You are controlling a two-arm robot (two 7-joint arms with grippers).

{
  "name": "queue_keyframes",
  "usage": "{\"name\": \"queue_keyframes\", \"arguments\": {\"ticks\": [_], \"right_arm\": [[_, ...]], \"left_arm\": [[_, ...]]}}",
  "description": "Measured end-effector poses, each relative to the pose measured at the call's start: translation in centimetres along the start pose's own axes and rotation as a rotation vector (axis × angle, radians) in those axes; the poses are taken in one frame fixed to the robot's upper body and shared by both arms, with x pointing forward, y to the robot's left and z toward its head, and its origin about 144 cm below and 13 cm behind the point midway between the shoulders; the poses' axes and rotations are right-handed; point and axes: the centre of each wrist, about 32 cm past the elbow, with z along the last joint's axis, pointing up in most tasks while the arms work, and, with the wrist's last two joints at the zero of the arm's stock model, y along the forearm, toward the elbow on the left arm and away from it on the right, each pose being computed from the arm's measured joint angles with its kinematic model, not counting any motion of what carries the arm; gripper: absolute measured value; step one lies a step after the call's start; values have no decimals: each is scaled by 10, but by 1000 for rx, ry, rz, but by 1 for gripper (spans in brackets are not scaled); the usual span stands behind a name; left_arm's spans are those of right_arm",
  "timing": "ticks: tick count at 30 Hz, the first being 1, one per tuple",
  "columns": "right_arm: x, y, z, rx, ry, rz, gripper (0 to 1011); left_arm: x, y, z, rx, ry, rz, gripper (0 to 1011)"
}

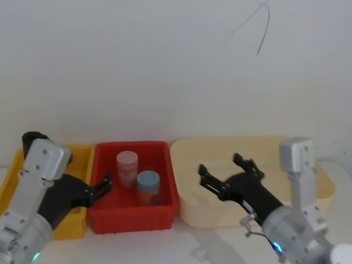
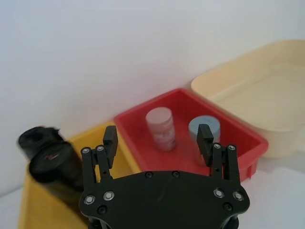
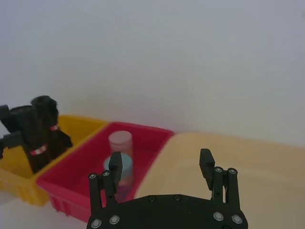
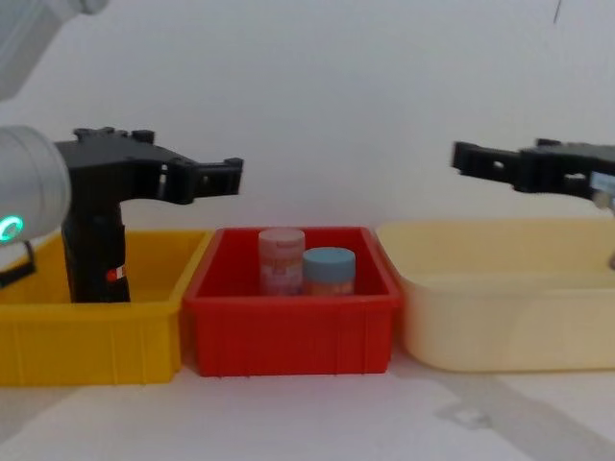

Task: Pick up the garbage bag with the one hand and transfer it to the other hand.

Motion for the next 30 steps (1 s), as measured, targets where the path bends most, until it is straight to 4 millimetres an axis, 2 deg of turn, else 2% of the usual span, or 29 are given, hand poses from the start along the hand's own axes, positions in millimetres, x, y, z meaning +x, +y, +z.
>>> {"name": "queue_keyframes", "arguments": {"ticks": [4, 7, 9, 20, 30], "right_arm": [[-5, 21, 9, -5, 9, 46, 1000], [-7, 30, 12, -9, 10, 66, 1000], [-10, 45, 16, -18, 11, 91, 1000], [-18, 86, 25, -42, -15, 138, 1000], [-22, 108, 26, -60, -39, 149, 1000]], "left_arm": [[5, 15, 11, 49, -3, 30, 1001], [7, 23, 13, 81, 2, 48, 1001], [11, 30, 15, 103, 13, 68, 1002], [35, 62, 6, 189, 107, 162, 1001], [53, 67, -5, 181, 143, 196, 1002]]}}
